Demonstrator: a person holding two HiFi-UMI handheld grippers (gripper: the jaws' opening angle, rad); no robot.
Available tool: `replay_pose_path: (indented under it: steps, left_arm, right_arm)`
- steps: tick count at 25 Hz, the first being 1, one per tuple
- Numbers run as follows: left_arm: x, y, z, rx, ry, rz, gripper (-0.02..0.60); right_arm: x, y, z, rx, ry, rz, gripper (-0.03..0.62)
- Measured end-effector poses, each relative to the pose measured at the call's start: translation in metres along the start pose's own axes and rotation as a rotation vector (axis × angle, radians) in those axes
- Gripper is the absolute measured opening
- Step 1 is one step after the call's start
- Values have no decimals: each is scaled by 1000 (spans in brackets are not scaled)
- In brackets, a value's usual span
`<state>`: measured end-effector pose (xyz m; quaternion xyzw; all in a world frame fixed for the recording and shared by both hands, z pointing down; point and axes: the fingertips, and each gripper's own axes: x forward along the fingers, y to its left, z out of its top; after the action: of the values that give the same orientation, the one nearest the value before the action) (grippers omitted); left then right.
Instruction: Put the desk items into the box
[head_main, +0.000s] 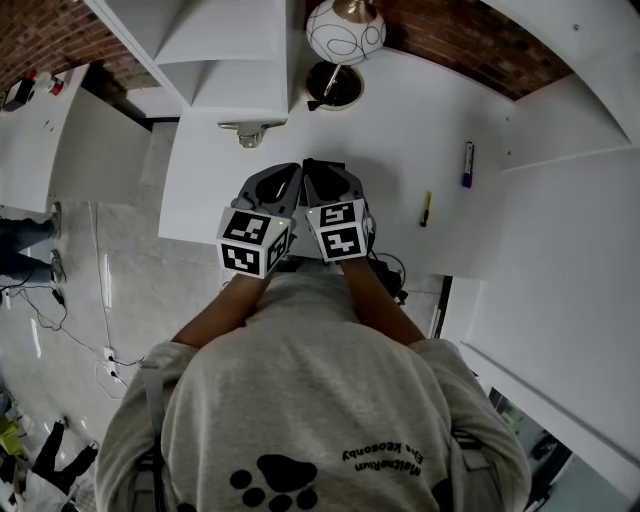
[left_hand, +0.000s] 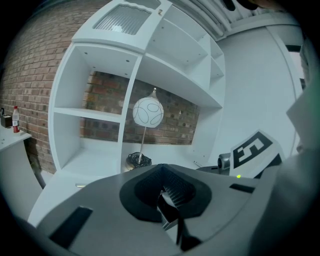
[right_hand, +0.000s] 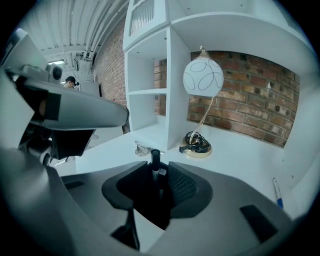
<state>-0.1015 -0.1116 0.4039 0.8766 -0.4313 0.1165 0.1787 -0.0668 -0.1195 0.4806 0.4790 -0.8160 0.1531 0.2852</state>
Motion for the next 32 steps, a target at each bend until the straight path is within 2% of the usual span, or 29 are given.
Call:
replay_pose_path:
  steps: [3, 9, 15, 24, 32]
  left_arm:
    - [1, -3, 2, 9, -8, -6, 7]
    - [4, -19, 15, 61, -42, -42, 8]
    - [8, -41, 32, 104, -88, -84, 8]
    - [8, -68, 49, 148, -149, -103, 8]
    - [25, -120, 50, 177, -140, -226, 8]
  right_arm:
    - [-9, -4, 13, 25, -102, -22, 130]
    - [-45, -25, 41, 67, -284, -100, 31]
    - [-87, -42, 65, 84, -438, -172, 17]
    - [-133, -64, 71, 85, -515, -273, 17]
    - [-173, -94, 53, 104, -519, -396, 15]
